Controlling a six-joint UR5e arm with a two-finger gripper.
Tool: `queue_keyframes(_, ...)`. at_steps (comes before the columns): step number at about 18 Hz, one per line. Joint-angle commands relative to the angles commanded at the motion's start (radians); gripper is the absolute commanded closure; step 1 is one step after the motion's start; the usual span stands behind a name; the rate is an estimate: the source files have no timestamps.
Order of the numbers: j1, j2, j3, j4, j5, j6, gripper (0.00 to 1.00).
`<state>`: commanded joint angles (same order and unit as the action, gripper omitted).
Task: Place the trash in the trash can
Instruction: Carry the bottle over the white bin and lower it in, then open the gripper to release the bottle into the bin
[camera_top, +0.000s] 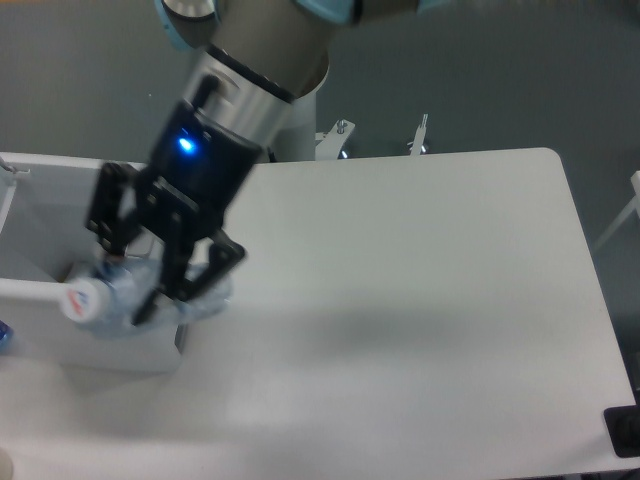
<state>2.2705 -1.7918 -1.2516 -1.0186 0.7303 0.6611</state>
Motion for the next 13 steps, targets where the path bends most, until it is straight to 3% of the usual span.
queue_keyframes(10,-0.091,0.103,-0.181,0.041,-0.014,0.000,0.43)
queue_keyframes(11,-0.097,0.103,-0.187,0.041,-0.012,0.000,0.39)
queue_keyframes(13,-0.100,0.103,-0.198,0.041,-0.012,0.000,0.03)
